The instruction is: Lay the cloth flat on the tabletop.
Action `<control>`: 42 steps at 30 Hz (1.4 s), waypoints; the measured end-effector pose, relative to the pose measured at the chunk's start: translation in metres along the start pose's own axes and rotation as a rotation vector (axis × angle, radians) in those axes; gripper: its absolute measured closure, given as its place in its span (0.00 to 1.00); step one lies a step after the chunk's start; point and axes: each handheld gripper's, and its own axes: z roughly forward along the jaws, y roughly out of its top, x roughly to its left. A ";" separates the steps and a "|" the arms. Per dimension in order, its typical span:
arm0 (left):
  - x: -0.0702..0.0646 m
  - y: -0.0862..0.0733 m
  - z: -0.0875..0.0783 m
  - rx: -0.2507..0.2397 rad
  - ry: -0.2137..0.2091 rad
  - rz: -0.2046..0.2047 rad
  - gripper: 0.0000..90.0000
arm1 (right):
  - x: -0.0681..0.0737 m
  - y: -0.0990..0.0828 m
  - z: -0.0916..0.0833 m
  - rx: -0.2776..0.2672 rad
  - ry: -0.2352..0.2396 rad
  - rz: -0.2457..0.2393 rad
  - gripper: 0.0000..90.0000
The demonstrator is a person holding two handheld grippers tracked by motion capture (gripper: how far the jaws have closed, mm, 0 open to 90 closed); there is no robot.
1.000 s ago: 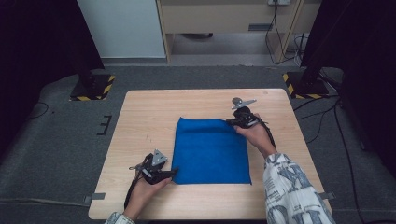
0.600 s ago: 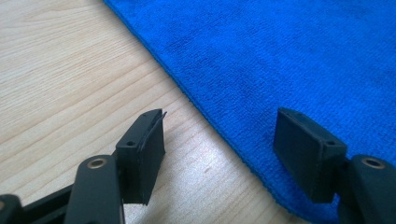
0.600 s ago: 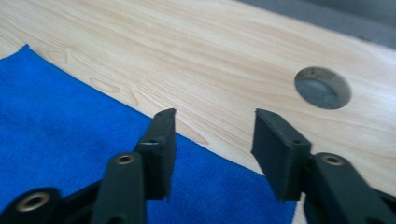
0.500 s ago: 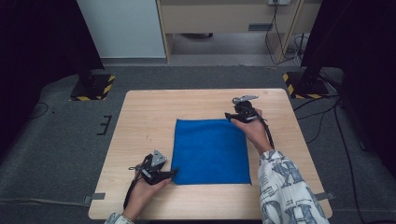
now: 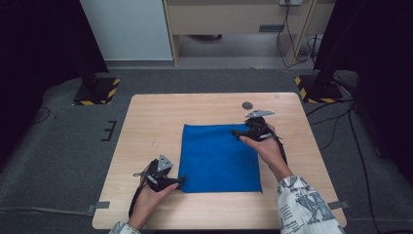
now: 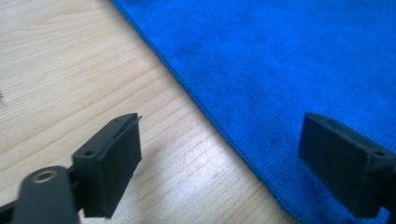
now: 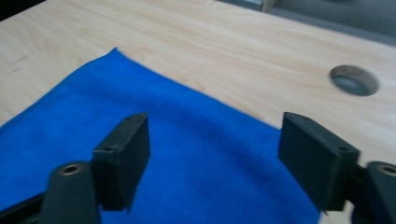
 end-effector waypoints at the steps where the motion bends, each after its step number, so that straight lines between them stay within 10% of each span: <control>1: 0.001 0.000 -0.001 -0.002 -0.003 -0.005 0.11 | 0.003 -0.002 0.000 0.000 0.006 -0.002 0.25; 20: 0.033 -0.003 -0.017 -0.057 0.035 -0.075 0.09 | 0.064 -0.013 0.013 0.046 0.143 -0.081 0.15; 29: 0.052 -0.002 -0.029 -0.086 0.076 -0.110 0.09 | 0.110 -0.018 0.012 0.060 0.230 -0.161 0.27; 42: 0.079 0.023 -0.037 -0.106 0.032 -0.093 0.09 | 0.155 -0.025 0.016 0.091 0.285 -0.217 0.40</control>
